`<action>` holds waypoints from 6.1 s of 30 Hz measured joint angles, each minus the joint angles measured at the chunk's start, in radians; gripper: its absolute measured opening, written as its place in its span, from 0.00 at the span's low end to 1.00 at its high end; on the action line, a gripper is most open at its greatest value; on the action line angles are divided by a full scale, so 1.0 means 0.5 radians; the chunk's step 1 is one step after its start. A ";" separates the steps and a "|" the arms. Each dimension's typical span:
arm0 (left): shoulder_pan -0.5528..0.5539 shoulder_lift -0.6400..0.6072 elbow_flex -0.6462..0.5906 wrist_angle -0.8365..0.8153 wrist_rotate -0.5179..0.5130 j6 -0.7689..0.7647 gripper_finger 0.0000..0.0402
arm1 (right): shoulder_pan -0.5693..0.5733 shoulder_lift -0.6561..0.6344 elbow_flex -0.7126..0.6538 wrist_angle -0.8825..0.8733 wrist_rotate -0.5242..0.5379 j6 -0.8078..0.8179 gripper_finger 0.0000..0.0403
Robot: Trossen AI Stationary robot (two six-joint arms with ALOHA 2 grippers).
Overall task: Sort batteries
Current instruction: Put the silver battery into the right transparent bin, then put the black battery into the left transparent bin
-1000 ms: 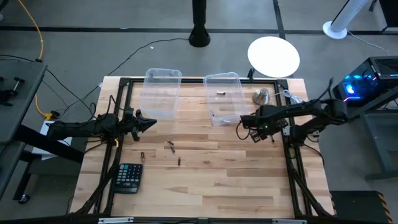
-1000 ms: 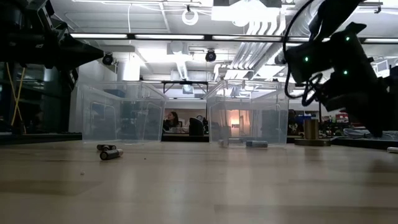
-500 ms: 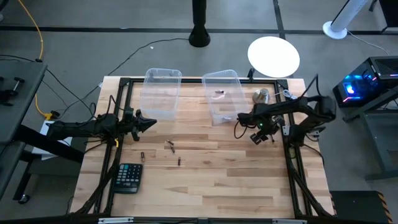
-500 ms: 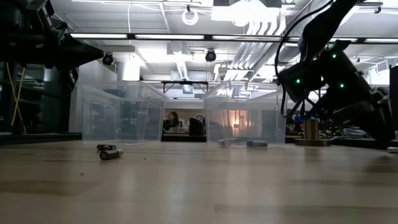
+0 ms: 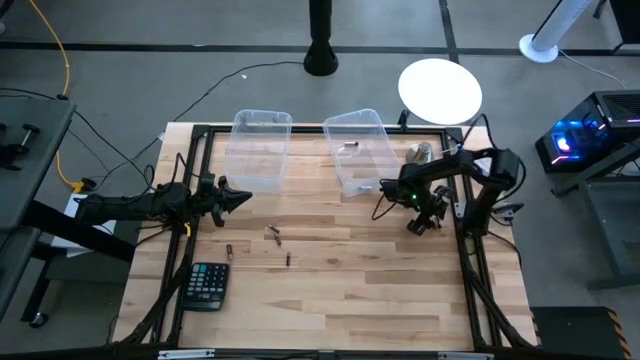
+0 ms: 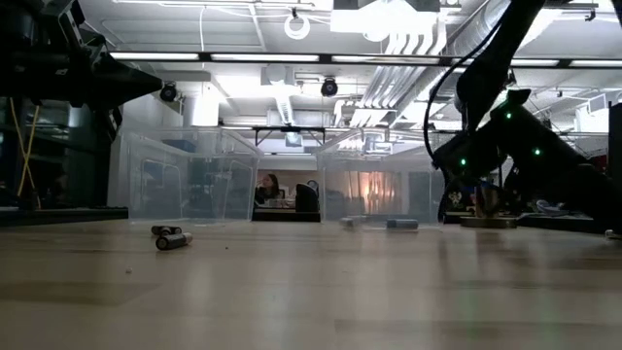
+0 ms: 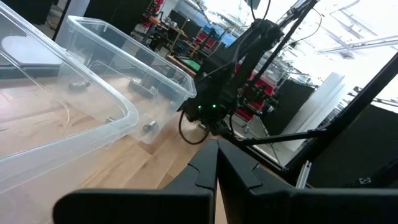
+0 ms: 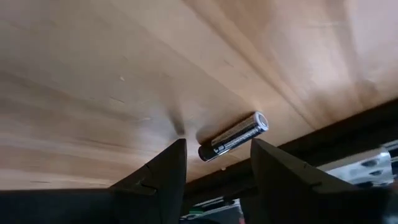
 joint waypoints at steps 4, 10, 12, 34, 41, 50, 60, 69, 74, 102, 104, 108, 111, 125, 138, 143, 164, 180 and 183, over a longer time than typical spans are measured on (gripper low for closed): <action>0.000 0.000 0.000 0.000 0.000 0.000 0.00 | 0.000 0.081 0.004 0.046 -0.037 -0.098 0.43; 0.001 0.000 0.000 0.000 0.000 0.000 0.00 | 0.000 0.095 0.001 0.110 -0.105 -0.317 0.42; 0.001 0.000 0.000 0.000 -0.001 0.000 0.00 | 0.000 0.095 0.001 0.110 -0.116 -0.383 0.41; 0.000 0.000 0.000 0.000 -0.001 0.000 0.00 | 0.332 -0.387 0.004 -0.023 -0.654 -0.077 0.01; 0.000 0.000 0.000 0.000 0.000 0.000 0.00 | 0.571 -0.803 0.004 0.725 -1.309 0.262 0.01; 0.000 0.000 0.000 0.000 0.000 0.000 0.00 | 0.268 -1.080 0.025 2.420 -0.479 0.865 0.01; 0.000 0.000 0.000 0.000 -0.001 0.000 0.00 | -0.051 -0.815 0.597 1.719 0.541 0.351 0.01; 0.000 0.000 0.000 0.027 -0.031 -0.006 0.00 | 0.005 -0.386 1.306 1.019 0.920 0.065 0.31; 0.000 0.000 -0.001 0.142 -0.038 -0.062 0.00 | -0.016 -0.303 1.688 0.693 0.865 0.032 0.49; -0.379 1.897 1.046 -2.047 0.865 -0.976 0.18 | 0.016 -0.404 2.197 0.114 0.790 -0.326 0.55; -0.401 1.924 1.046 -1.977 0.851 -1.176 0.23 | 0.016 -0.404 2.197 0.127 0.790 -0.396 0.55; -0.433 1.959 1.046 -1.827 0.795 -1.660 0.31 | 0.015 -0.404 2.197 0.138 0.790 -0.522 0.55; -0.500 2.010 1.046 -1.793 0.773 -2.009 0.35 | 0.015 -0.404 2.197 0.139 0.790 -0.584 0.55; -0.768 2.394 1.046 -1.752 0.537 -2.690 0.37 | 0.015 -0.404 2.196 0.146 0.776 -0.653 0.55; -0.779 2.662 1.057 -1.546 0.525 -2.601 0.13 | 0.015 -0.404 2.196 0.151 0.774 -0.502 0.55; -0.704 2.394 1.075 -1.487 0.212 -2.429 0.07 | 0.015 -0.404 2.195 0.152 0.774 -0.463 0.55; 0.387 1.633 1.732 -1.295 -0.483 0.071 0.24 | 0.015 -0.404 2.195 0.231 0.776 -0.149 0.55; 0.102 1.828 1.846 -1.715 0.528 0.469 0.55 | 0.090 -0.404 2.195 0.130 0.775 -0.038 0.55; -0.107 1.919 1.748 -1.748 0.388 0.657 0.55 | 0.095 -0.404 2.195 0.130 0.775 -0.040 0.55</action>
